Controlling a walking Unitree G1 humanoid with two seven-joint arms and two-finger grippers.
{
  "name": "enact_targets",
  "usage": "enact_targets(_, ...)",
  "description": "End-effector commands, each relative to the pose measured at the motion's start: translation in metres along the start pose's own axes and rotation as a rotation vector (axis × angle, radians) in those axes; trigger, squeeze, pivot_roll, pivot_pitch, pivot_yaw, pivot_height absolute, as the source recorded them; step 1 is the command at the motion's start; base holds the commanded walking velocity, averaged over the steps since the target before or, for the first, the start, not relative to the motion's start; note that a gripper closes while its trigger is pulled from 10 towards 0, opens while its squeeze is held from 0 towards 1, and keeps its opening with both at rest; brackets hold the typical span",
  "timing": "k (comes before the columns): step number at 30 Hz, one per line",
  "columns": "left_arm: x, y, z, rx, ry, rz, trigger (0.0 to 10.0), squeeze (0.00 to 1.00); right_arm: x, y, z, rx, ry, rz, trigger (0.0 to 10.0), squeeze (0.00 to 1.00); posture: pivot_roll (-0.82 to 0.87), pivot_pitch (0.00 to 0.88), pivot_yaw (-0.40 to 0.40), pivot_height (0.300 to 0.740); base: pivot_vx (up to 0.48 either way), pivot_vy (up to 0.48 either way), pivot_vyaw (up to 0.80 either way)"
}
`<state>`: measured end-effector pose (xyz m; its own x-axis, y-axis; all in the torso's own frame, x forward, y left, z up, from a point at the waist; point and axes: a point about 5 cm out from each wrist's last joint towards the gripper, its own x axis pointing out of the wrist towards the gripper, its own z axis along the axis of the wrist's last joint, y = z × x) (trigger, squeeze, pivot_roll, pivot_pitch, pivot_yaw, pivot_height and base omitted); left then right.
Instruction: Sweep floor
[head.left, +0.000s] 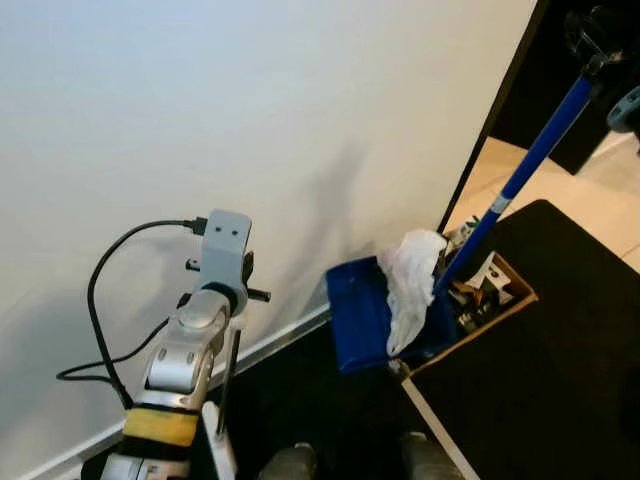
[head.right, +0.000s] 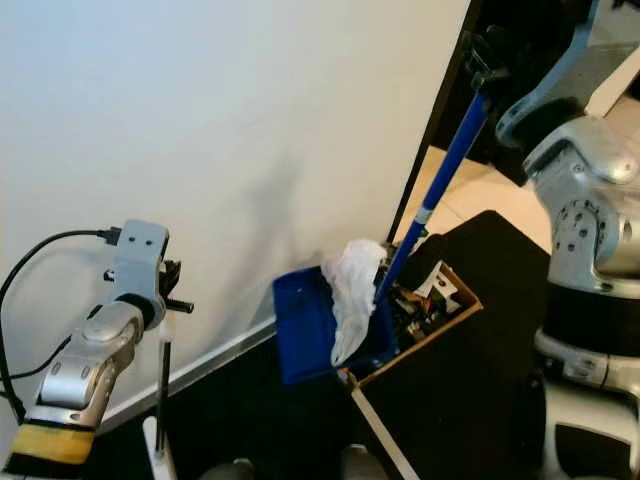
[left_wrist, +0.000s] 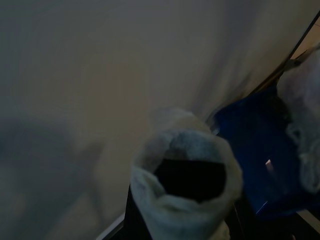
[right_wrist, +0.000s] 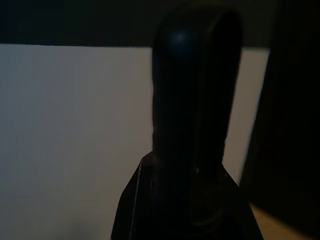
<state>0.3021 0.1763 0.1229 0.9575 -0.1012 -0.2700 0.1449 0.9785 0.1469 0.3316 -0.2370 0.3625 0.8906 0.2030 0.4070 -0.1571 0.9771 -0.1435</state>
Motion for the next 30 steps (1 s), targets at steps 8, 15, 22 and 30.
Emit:
enact_targets(8, 0.000, -0.008, -0.005, 0.007, 0.013, -0.011, 10.0, 0.00, 0.030, 0.016, 0.014, -0.184, -0.121, 0.074, 10.0, 0.00, 0.08, 0.118, 0.024, 0.740, 0.000, 0.000, 0.00)
enact_targets(15, -0.001, -0.009, -0.006, 0.001, 0.011, -0.008, 10.0, 0.00, 0.042, 0.038, -0.003, -0.249, -0.154, 0.121, 10.0, 0.00, 0.10, 0.119, 0.013, 0.740, 0.000, 0.000, 0.00)
enact_targets(22, -0.004, -0.012, -0.009, -0.011, 0.014, -0.005, 10.0, 0.00, 0.049, 0.078, -0.012, -0.552, -0.217, 0.272, 10.0, 0.00, 0.10, 0.122, 0.004, 0.740, 0.000, 0.000, 0.00)
enact_targets(30, -0.004, -0.014, -0.009, -0.019, 0.012, -0.006, 10.0, 0.00, 0.054, 0.081, -0.009, -0.700, -0.281, 0.279, 10.0, 0.00, 0.10, 0.122, 0.002, 0.740, 0.000, 0.000, 0.00)
